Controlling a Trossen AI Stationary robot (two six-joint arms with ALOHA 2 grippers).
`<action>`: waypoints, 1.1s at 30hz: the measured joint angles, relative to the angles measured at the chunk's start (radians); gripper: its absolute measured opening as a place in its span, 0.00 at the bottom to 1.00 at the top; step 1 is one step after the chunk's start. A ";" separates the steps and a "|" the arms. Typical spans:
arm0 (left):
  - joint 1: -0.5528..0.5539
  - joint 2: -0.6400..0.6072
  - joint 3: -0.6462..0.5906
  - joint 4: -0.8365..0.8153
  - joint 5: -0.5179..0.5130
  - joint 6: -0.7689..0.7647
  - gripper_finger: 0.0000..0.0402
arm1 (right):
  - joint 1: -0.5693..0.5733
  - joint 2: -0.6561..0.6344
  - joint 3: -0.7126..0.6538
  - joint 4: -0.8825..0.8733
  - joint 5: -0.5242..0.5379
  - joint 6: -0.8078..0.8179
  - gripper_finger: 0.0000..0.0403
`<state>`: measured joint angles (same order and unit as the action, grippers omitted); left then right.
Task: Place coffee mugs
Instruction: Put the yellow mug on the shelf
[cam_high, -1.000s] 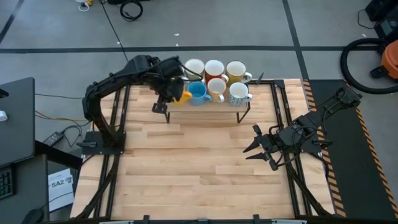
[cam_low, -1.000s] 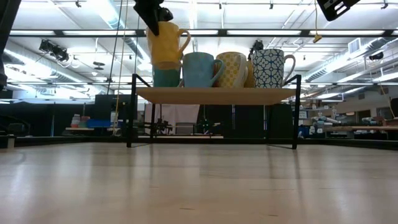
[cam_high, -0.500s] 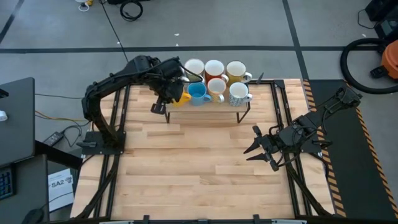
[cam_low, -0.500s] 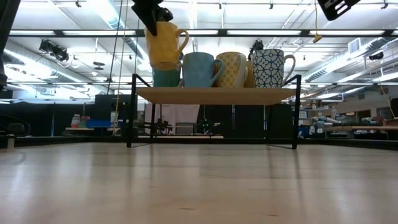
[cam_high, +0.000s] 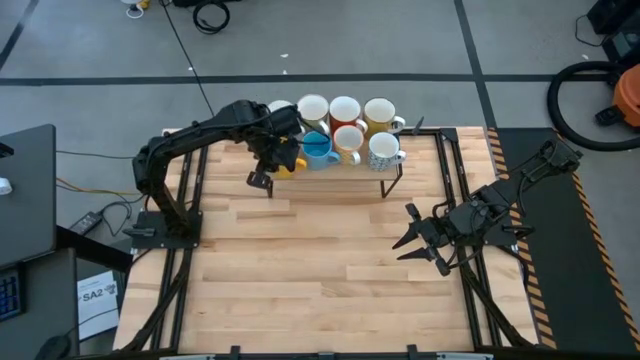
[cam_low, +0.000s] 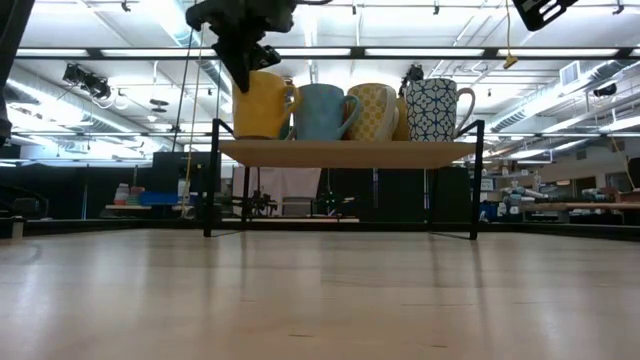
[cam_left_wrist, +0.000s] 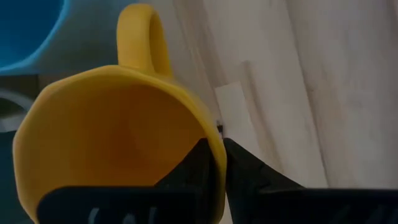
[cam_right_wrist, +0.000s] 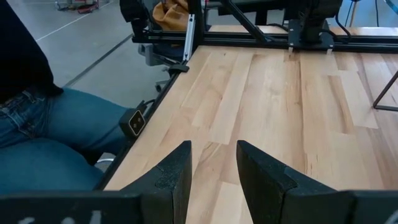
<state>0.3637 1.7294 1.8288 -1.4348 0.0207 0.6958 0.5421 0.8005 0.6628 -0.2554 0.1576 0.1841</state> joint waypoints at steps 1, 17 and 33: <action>0.000 0.000 0.000 0.003 -0.002 0.003 0.09 | 0.000 0.000 0.000 0.001 0.000 0.000 0.33; 0.000 -0.002 -0.010 0.032 -0.088 0.008 0.09 | 0.000 0.000 0.000 0.001 0.000 0.000 0.33; -0.001 -0.002 -0.053 0.051 -0.132 -0.004 0.19 | 0.000 0.000 0.000 0.001 -0.001 0.000 0.33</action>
<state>0.3626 1.7279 1.7760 -1.3836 -0.1109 0.6922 0.5419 0.8005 0.6628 -0.2546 0.1570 0.1837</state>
